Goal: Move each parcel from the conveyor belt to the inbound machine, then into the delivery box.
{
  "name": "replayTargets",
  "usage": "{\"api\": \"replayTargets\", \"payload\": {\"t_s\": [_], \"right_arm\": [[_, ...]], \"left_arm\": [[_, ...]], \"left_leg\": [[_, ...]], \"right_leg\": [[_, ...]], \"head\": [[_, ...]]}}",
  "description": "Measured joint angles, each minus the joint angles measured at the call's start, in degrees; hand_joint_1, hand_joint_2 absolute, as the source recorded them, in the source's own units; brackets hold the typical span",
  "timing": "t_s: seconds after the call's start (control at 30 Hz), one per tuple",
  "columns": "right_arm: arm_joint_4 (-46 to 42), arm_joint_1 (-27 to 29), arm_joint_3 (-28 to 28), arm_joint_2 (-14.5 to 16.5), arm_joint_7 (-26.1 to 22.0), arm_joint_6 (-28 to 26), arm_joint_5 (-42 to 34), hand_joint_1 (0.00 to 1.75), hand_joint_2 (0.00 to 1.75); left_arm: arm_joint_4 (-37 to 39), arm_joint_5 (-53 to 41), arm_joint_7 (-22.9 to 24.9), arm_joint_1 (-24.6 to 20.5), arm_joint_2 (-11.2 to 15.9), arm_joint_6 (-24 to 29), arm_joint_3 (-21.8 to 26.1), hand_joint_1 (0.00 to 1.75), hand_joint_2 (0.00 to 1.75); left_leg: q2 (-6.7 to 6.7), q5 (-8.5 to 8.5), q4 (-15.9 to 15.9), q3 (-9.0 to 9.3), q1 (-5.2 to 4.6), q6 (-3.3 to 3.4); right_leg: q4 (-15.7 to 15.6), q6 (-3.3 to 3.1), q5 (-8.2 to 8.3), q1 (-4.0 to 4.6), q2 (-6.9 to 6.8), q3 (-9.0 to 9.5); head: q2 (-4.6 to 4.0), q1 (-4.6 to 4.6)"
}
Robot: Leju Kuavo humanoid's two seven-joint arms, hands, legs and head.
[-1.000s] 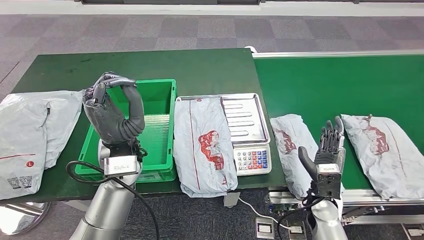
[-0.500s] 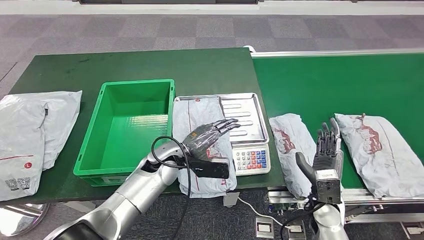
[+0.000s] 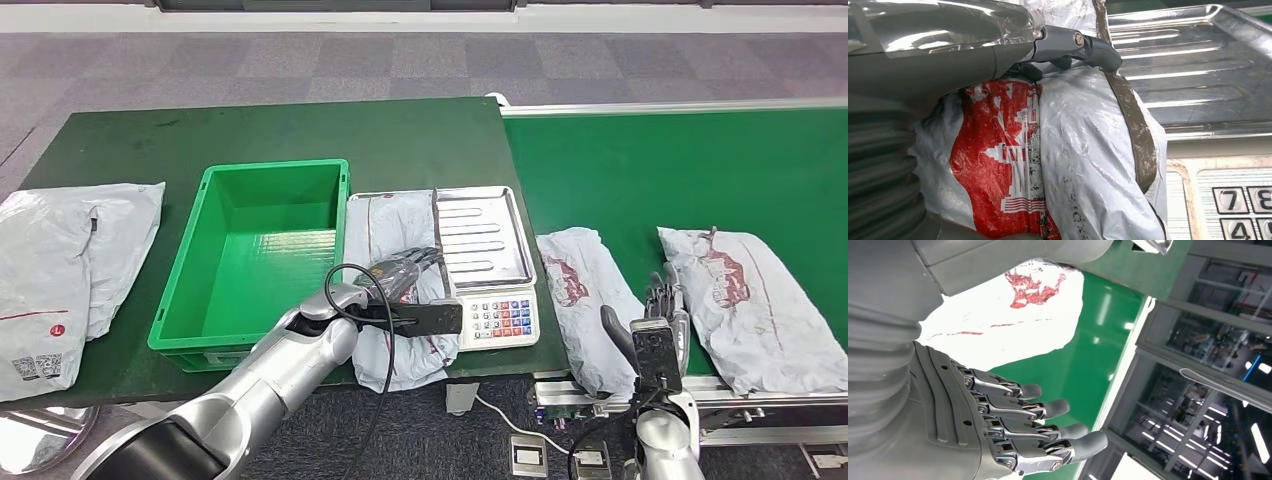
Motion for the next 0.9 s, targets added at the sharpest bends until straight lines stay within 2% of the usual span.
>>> {"api": "replayTargets", "payload": {"t_s": [0.13, 0.37, 0.57, 0.6, 0.7, 0.73, 0.9], "right_arm": [[1.0, -0.2, -0.3, 0.1, 1.3, 0.0, 0.5, 0.0, 1.75], [2.3, -0.2, -0.9, 0.9, 4.3, 1.3, 3.1, 0.0, 1.75], [2.8, -0.2, -1.2, 1.2, 4.5, 1.3, 3.7, 0.0, 1.75], [2.8, -0.2, -1.2, 1.3, 4.5, 1.3, 3.7, 0.0, 1.75], [3.0, -0.1, -1.2, 1.4, 4.4, 1.8, 3.9, 0.0, 1.75], [3.1, -0.1, -1.2, 1.4, 4.3, 2.0, 4.0, 0.0, 1.75], [3.4, -0.1, -1.2, 1.5, 3.9, 2.5, 4.1, 0.0, 1.75]], "left_arm": [[0.7, -0.2, 0.9, -0.3, -0.1, 0.0, 0.0, 0.0, 1.75], [1.3, -3.9, 8.4, -0.3, -0.6, -0.3, 0.0, 0.0, 1.75], [1.6, -4.3, 9.2, -0.3, -0.8, -0.7, 0.0, 0.0, 1.75], [1.7, -4.4, 9.3, -0.3, -0.8, -0.8, 0.0, 0.36, 1.75], [1.7, -4.8, 9.7, -0.2, -0.9, -1.6, 0.0, 1.67, 1.75], [1.7, -4.8, 9.4, -0.1, -0.9, -1.7, 0.1, 1.75, 1.75], [1.7, -4.8, 7.9, 0.2, -1.0, -1.7, 0.3, 1.75, 1.75]], "left_leg": [[0.01, 0.03, 0.0, 0.08, 0.03, -0.04], [0.1, -0.07, 0.0, 0.28, 0.08, -0.18], [0.17, 0.02, 0.0, 0.39, 0.12, -0.29], [0.17, 0.04, 0.0, 0.39, 0.12, -0.31], [0.17, 0.07, 0.0, 0.41, 0.14, -0.32], [0.17, 0.07, -0.1, 0.44, 0.14, -0.32], [0.07, 0.12, -0.1, 0.52, 0.15, -0.25]], "right_leg": [[0.0, -0.02, 0.01, 0.04, 0.0, 0.05], [0.0, -0.06, 0.0, 0.08, 0.16, 0.21], [0.1, -0.14, 0.09, 0.12, 0.24, 0.26], [0.1, -0.15, 0.1, 0.13, 0.24, 0.26], [0.1, -0.16, 0.12, 0.14, 0.24, 0.3], [0.1, -0.16, 0.11, 0.15, 0.23, 0.32], [0.1, -0.16, 0.01, 0.15, 0.03, 0.5]], "head": [[0.0, 0.0], [0.0, 0.0], [0.0, 0.0], [0.0, 0.0], [0.0, 0.0], [0.0, 0.0], [0.0, 0.0]]}}
